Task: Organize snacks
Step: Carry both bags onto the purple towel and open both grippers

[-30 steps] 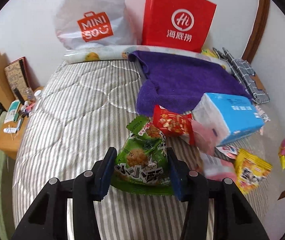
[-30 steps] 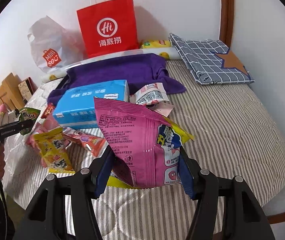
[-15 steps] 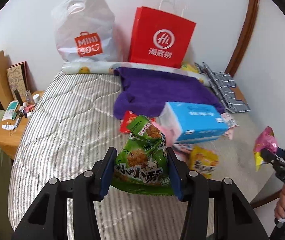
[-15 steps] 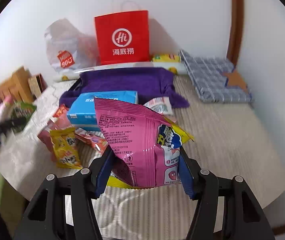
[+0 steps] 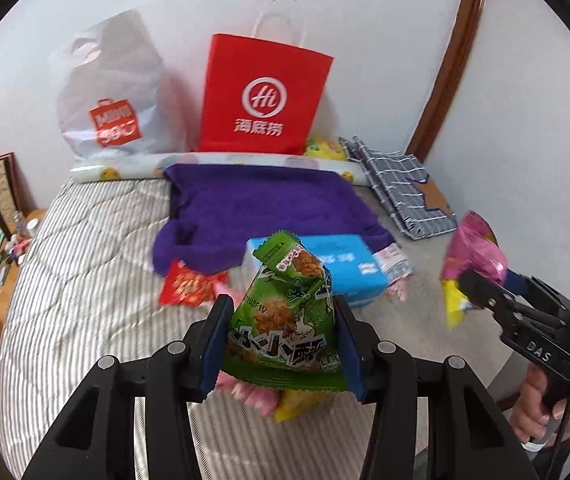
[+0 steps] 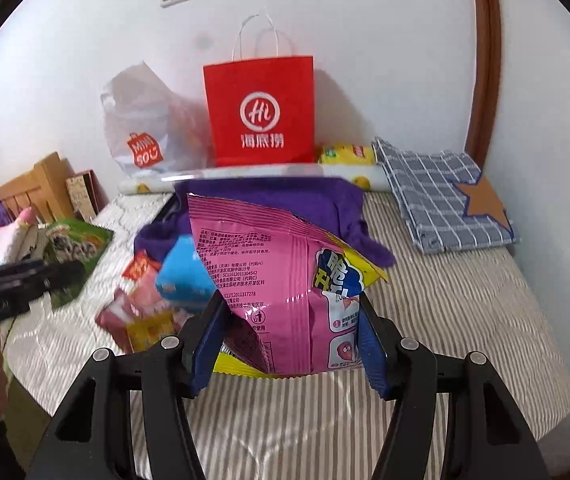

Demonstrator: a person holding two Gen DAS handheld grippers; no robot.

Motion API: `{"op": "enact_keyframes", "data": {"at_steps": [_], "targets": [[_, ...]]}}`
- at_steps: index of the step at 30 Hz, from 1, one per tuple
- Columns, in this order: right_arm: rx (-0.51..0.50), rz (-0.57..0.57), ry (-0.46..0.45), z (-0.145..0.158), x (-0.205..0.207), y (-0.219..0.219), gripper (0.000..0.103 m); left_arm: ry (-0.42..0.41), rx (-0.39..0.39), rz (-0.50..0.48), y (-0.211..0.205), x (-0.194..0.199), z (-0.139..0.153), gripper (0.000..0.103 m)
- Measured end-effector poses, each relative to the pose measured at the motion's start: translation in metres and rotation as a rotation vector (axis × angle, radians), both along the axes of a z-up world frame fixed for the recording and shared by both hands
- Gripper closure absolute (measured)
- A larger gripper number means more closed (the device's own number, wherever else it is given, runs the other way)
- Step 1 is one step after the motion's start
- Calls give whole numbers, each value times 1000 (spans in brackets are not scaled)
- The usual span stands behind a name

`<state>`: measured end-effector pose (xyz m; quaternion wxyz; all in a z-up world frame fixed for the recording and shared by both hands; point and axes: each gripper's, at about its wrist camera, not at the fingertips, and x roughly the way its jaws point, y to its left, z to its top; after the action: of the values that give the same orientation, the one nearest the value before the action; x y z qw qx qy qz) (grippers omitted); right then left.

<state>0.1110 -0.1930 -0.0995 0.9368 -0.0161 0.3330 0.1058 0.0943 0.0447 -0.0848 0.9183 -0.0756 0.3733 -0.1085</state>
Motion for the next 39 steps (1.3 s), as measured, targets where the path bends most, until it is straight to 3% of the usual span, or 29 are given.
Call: {"op": "enact_keyframes", "data": {"at_steps": [10,15,29,39], "targets": [[-3,48,-54,47,62,18,43,-66,20,-9,-15,60,39,56],[5,62,-64,55,101,21,43,-86,44,21,-9,103,53,56],[-47,55,-2,10,221,30,43,-33,56,96,21,209,30,56],[-55,82,46,-11,281,38,43,-10,34,112,35,268,9,56]]}}
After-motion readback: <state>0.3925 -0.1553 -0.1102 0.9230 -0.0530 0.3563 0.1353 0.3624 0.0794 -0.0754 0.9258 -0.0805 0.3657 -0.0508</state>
